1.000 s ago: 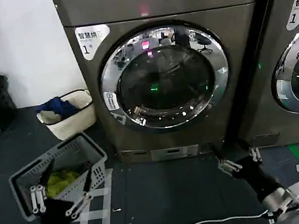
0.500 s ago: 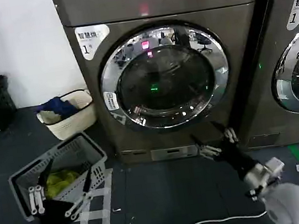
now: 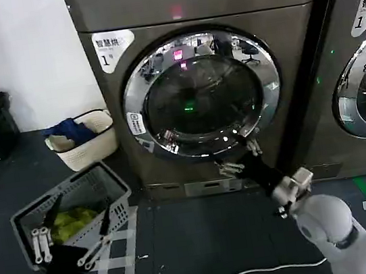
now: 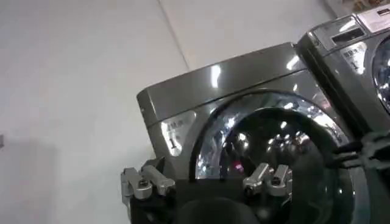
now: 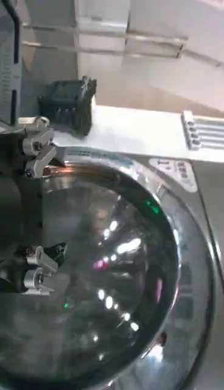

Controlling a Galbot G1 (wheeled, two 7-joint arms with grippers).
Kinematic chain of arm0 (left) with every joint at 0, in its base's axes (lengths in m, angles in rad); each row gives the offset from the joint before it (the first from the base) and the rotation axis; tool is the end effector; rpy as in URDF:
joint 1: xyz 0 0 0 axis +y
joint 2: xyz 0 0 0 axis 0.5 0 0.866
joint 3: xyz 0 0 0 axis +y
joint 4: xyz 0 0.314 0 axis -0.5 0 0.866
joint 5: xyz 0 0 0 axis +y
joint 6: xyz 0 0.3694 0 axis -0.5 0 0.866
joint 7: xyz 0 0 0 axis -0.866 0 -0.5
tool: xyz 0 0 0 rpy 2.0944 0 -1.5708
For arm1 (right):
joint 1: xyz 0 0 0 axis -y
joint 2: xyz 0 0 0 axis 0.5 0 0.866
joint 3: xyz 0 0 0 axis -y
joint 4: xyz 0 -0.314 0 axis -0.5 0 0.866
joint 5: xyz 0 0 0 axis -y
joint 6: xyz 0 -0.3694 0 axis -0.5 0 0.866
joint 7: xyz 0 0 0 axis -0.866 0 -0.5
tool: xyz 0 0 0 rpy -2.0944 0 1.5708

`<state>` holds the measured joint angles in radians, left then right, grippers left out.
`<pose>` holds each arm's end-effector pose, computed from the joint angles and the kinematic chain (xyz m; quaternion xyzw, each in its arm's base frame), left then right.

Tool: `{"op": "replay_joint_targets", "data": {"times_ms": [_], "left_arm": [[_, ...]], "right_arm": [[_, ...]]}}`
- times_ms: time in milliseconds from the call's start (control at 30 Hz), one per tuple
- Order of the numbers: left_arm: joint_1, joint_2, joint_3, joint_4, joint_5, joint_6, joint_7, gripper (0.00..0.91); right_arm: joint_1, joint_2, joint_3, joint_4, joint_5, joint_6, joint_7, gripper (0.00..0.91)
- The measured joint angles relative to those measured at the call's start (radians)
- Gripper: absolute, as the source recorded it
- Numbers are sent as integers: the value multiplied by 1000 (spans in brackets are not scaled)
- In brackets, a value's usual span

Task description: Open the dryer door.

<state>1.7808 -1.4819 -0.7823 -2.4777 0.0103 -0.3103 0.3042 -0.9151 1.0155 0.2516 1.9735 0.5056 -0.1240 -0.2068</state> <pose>0.1515 0.0601 -0.1606 0.1104 0.9542 0.1717 0.2189 0.3498 -0.0116 -0.1471 -0.3125 0.9435 -0.0355 0.1045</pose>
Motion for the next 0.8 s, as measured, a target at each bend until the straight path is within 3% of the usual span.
{"op": "replay_joint_targets", "data": {"times_ms": [800], "left_arm": [[6,-13,-10,-10,1,-4,7,907]], "right_arm": [[274,73,-203,-219,5,12,-17,907]]}}
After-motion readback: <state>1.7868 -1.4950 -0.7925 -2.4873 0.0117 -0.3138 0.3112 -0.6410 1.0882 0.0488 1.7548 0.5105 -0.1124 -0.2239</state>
